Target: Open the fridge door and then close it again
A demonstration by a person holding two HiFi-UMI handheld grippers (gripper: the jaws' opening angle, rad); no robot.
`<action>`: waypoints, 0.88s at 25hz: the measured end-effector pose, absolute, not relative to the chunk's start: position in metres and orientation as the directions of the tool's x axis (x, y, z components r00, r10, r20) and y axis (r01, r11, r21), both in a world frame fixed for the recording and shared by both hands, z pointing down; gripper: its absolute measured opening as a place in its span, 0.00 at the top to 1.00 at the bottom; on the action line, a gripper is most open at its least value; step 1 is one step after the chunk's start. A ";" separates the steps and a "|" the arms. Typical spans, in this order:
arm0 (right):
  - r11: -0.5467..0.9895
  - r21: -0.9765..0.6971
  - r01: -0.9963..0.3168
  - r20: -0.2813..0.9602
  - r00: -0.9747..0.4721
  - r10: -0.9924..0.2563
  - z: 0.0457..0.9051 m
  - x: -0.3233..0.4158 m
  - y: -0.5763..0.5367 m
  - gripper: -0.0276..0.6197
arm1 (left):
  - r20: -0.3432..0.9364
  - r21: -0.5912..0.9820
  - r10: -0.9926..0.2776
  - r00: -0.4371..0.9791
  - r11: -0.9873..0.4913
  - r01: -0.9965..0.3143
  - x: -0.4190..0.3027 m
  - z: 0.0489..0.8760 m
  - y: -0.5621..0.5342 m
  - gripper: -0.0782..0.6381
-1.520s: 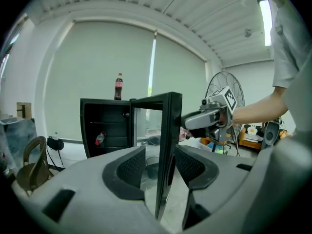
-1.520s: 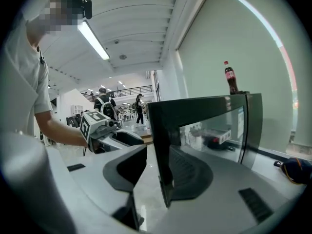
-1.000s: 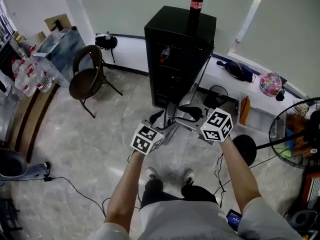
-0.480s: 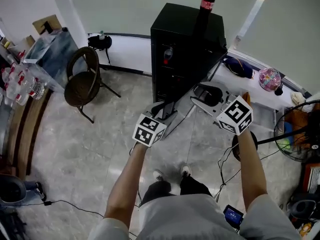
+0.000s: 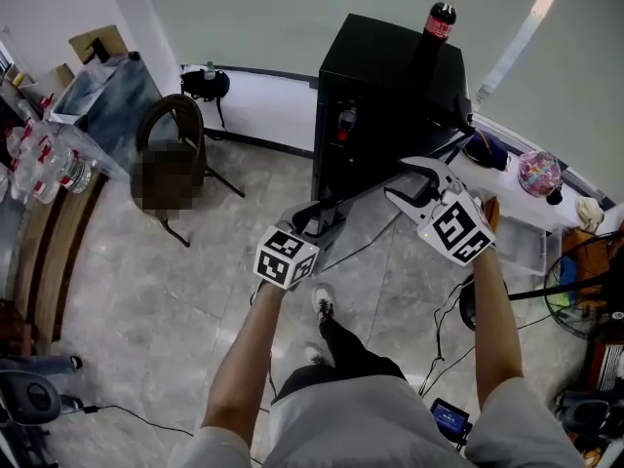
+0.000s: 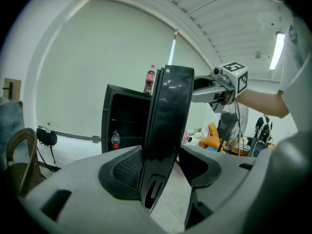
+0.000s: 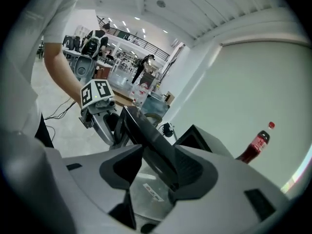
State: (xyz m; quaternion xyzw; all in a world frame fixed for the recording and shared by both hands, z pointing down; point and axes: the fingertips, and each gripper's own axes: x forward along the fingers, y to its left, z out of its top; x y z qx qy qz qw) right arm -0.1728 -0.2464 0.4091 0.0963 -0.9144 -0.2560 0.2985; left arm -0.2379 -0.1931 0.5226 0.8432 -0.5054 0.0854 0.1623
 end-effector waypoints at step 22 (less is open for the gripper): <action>0.838 0.535 0.104 0.583 -0.764 -0.277 0.413 -0.259 -0.373 0.70 | 0.355 0.252 -0.861 0.365 -0.288 -0.924 -0.352 0.532 -0.339 0.69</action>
